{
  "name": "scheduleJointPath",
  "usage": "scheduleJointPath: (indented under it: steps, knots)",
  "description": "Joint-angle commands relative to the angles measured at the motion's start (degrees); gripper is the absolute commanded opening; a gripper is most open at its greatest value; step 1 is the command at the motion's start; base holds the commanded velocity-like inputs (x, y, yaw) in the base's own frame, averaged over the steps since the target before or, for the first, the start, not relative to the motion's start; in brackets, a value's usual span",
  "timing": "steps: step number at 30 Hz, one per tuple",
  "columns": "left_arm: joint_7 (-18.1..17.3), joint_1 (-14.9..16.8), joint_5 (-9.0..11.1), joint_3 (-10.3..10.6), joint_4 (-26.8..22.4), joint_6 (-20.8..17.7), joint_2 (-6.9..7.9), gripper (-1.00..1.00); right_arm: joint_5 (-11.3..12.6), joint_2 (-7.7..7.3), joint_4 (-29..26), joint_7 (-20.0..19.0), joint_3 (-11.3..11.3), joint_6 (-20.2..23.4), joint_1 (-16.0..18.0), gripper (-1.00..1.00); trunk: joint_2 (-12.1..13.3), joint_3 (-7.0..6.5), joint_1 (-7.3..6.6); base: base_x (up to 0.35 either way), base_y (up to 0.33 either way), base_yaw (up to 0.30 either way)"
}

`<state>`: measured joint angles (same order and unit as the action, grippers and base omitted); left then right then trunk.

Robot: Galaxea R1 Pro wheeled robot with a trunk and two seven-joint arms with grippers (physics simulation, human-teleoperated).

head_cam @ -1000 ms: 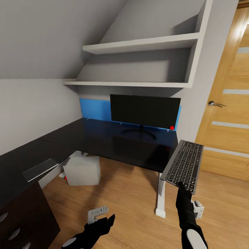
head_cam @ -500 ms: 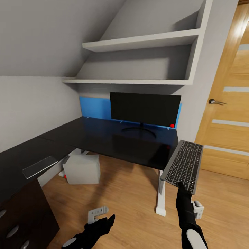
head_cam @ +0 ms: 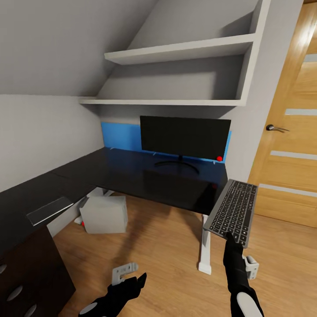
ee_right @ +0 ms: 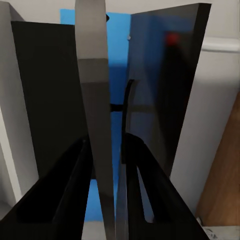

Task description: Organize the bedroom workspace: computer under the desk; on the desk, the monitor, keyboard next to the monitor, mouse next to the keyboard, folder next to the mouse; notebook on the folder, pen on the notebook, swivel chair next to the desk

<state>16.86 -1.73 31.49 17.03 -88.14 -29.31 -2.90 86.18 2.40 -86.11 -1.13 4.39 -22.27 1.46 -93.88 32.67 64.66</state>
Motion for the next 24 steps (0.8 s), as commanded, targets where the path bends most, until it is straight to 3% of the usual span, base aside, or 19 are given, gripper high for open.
scheduleJointPath:
  steps: [1, 24]
  knots:
    - [0.39, 0.02, 0.61, 0.07, -0.1, -0.13, 0.01, 1.0, 0.48, -0.02, 0.17, -0.09, 0.09, -0.32, 0.03, -1.0, -0.03, 0.05, 0.0, 0.0, 0.0, 0.0]
    - [-0.24, -0.01, 0.68, 0.27, 0.07, -0.04, 0.35, 1.0, 0.44, -0.02, 1.44, -0.07, -0.02, -0.33, 0.03, -1.0, -0.03, 0.05, 0.0, 0.111, 0.033, 0.0]
